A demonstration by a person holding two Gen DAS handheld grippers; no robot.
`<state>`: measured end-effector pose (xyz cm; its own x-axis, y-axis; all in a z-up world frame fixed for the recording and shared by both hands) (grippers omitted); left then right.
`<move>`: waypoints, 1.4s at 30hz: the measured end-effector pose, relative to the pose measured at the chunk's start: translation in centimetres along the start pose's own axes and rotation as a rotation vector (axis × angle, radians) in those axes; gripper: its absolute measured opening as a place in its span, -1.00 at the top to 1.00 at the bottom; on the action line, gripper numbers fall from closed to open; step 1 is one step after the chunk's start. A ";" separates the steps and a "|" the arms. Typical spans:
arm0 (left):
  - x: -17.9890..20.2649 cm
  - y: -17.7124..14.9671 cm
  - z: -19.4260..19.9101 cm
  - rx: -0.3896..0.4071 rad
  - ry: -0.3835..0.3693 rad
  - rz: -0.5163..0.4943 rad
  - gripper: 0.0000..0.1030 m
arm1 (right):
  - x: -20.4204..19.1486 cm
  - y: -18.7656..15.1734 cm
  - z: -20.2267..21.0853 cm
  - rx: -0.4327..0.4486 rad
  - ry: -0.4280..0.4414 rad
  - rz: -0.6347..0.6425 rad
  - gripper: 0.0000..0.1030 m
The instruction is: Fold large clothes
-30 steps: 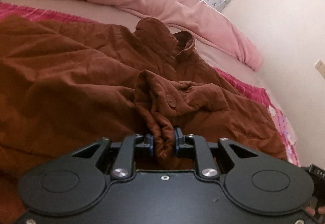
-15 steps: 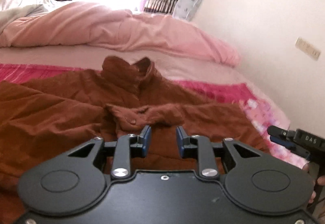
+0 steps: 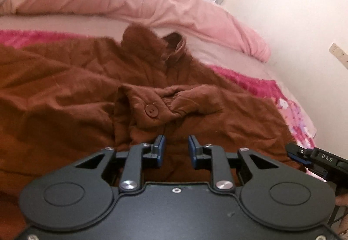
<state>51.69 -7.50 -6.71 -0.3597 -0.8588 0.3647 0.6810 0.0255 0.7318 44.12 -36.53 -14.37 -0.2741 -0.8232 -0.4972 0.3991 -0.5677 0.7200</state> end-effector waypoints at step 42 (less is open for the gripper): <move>-12.6 -17.7 27.1 0.072 0.369 0.122 -0.08 | 7.8 -8.3 21.0 -0.045 0.003 0.084 -0.31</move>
<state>26.87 16.74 -8.59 -0.0168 -0.9732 0.2293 0.6535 0.1628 0.7392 20.33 -38.22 -14.10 -0.2358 -0.8678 -0.4375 0.4595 -0.4962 0.7366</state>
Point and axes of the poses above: each gripper's, at about its wrist camera, not at the fingertips, and z roughly against the way its jaws point, x to its right, y to its top, the point moved 2 cm from there along -z, roughly the way its jaws point, and after that the axes turned 1 degree about -z, right-handed, at the moved point
